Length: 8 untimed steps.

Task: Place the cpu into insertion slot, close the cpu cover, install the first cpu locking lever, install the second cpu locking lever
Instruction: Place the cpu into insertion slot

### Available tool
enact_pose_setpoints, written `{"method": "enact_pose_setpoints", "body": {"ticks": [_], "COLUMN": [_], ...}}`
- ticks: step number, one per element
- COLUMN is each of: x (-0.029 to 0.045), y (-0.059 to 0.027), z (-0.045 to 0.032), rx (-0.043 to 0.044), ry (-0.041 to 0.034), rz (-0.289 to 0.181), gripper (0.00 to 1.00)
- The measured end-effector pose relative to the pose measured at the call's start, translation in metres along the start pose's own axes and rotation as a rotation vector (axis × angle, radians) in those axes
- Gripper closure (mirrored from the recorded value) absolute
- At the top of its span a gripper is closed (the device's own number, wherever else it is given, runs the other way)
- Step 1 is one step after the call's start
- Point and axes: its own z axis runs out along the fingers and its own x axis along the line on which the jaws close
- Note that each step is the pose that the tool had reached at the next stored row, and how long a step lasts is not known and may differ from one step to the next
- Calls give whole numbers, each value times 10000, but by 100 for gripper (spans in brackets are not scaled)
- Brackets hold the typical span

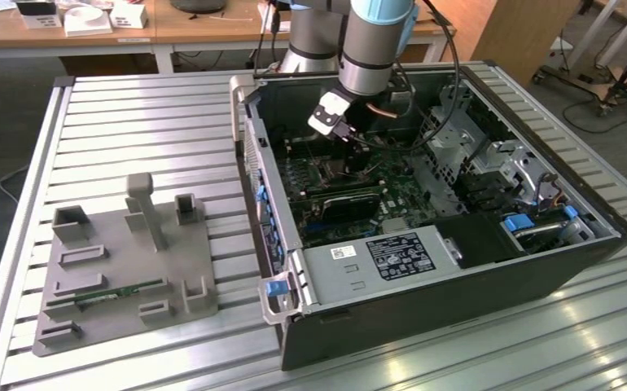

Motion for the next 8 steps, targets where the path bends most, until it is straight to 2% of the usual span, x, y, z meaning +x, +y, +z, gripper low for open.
{"method": "enact_pose_setpoints", "body": {"ticks": [8], "x": [-3], "y": [-1], "z": [29], "rx": [8], "ry": [-9], "rz": [1], "gripper": [40]}}
